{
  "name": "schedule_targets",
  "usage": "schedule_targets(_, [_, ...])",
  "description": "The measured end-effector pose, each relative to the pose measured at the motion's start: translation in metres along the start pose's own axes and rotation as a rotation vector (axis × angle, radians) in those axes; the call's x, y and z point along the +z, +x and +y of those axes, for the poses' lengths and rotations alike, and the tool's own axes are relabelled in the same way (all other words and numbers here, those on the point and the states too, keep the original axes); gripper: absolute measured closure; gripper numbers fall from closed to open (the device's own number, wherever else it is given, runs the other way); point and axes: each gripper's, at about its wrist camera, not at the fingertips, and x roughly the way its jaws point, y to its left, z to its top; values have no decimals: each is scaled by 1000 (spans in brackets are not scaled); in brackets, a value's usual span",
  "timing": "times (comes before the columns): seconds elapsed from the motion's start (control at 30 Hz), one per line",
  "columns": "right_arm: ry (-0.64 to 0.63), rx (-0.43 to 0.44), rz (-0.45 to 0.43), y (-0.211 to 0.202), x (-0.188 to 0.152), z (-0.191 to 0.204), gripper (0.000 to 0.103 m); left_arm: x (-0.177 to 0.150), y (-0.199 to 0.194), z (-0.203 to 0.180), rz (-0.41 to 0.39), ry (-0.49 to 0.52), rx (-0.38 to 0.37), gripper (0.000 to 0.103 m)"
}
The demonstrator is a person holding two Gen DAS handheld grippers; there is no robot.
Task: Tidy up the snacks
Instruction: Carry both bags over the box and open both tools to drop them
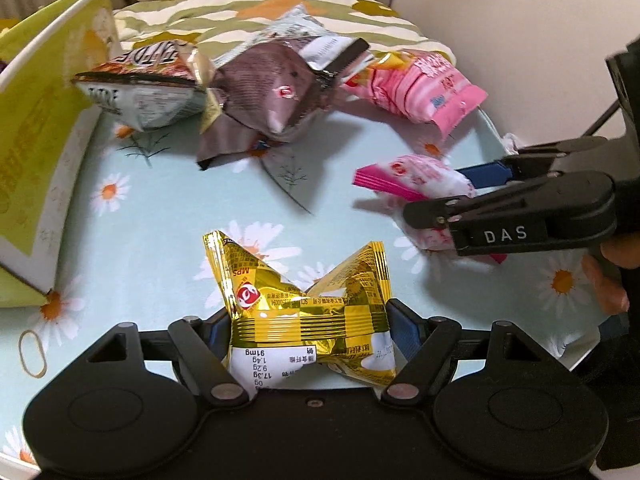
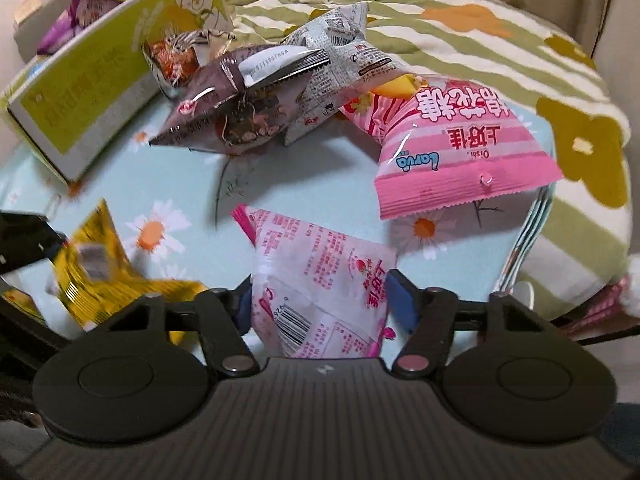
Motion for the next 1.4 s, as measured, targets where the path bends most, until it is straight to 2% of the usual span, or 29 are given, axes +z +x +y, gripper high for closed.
schedule_targets(0.2, [16,-27,-30,-10,-6,0,46,-3,-13,6,-25,-19,13,23])
schedule_targets(0.27, [25,-23,-43,-16,-8,2,48,-2,-21,8,-42,-29,18,23])
schedule_targets(0.5, [82,17,-76,-40,-11,10,49,5,-60,12,-124,-48,47,23])
schedule_targets(0.67, [80,47,-162,-76,5,26,49,14,-100,25,-198,-90,85,23])
schedule_targets(0.87, [38,86,-267,-107,49,53,49,31,-147,59,-318,-142,154,23])
schedule_targets(1.07, [42,161,-328,-113,106,90,49,56,-188,115,-405,-186,210,23])
schedule_targets(1.23, [21,187,-366,-109,155,124,49,85,-206,167,-438,-185,251,23])
schedule_targets(1.4, [21,200,-382,-94,207,154,49,118,-204,225,-431,-193,233,23])
